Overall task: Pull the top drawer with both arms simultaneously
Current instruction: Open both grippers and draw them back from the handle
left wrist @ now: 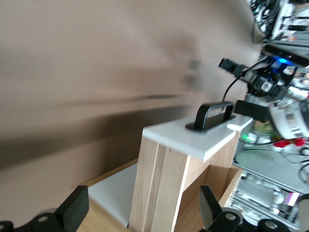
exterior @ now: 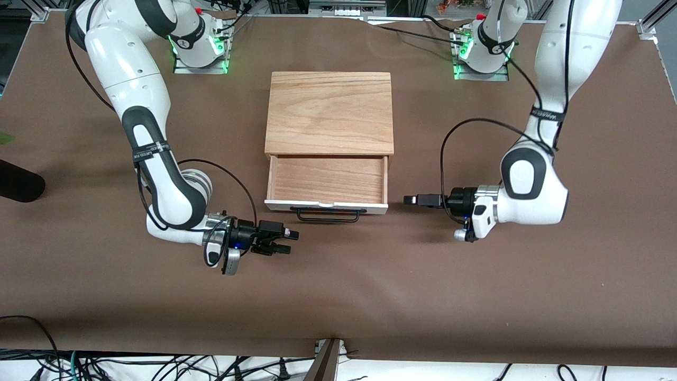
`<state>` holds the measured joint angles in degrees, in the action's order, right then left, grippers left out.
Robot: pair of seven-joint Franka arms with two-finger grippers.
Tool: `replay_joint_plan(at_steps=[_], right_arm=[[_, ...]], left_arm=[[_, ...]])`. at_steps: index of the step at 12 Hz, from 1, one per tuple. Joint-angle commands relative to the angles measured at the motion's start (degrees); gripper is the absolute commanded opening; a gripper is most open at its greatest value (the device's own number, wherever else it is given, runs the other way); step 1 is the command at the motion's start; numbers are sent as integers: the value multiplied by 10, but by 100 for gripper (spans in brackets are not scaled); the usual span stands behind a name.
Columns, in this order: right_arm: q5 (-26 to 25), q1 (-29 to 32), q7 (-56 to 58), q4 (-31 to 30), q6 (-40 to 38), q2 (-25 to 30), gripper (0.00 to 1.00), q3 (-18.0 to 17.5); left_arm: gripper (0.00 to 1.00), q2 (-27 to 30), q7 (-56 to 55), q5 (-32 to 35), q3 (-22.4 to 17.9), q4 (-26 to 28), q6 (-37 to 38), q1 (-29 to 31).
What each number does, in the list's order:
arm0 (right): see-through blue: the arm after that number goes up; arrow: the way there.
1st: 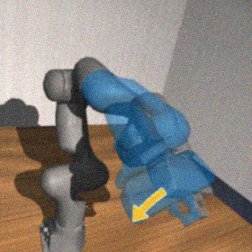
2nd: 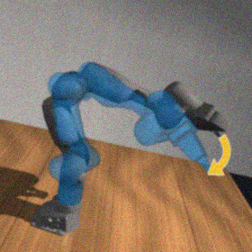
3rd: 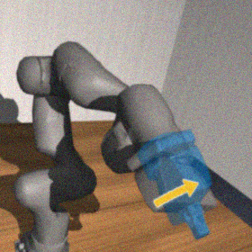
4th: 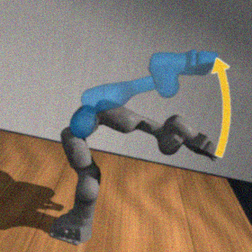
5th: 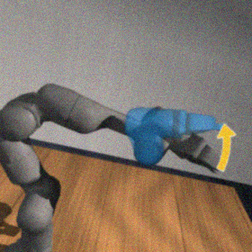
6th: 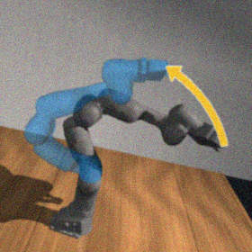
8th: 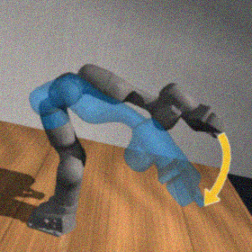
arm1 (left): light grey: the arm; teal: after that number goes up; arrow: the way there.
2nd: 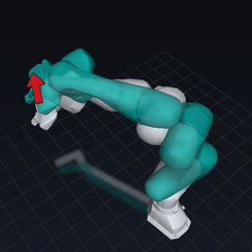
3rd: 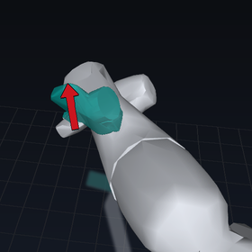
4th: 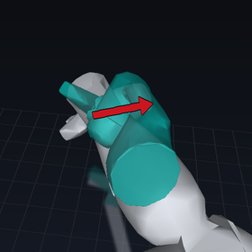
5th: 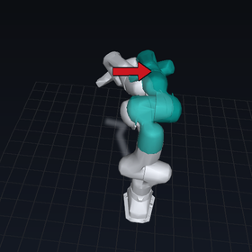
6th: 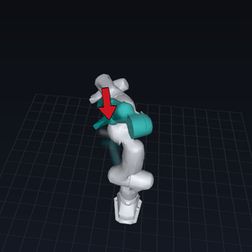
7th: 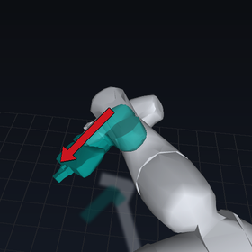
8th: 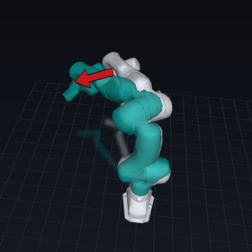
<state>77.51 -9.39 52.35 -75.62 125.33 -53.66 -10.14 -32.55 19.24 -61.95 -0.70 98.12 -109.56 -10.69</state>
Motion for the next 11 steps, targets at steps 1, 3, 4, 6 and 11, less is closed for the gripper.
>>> replay_joint_plan(at_steps=[1, 3, 4, 6, 11], right_arm=[[-81, 0, -35, -22, 27, 35, 100, 0], [-200, 2, -113, -25, 40, 57, 100, 12], [-259, 3, -165, -27, 40, 66, 100, 13], [-369, 7, -251, -27, 40, 81, 100, 22], [-595, 15, -342, -37, 35, 127, 100, 37]], left_arm=[[100, 98, -22, 75, 0, 88, -20, 4], [100, 142, -53, 154, 3, 107, -17, 15], [100, 161, -67, 187, 4, 113, -13, 17], [100, 197, -90, 256, 5, 118, 7, 22], [100, 286, -98, 434, 5, 117, 73, 36]])
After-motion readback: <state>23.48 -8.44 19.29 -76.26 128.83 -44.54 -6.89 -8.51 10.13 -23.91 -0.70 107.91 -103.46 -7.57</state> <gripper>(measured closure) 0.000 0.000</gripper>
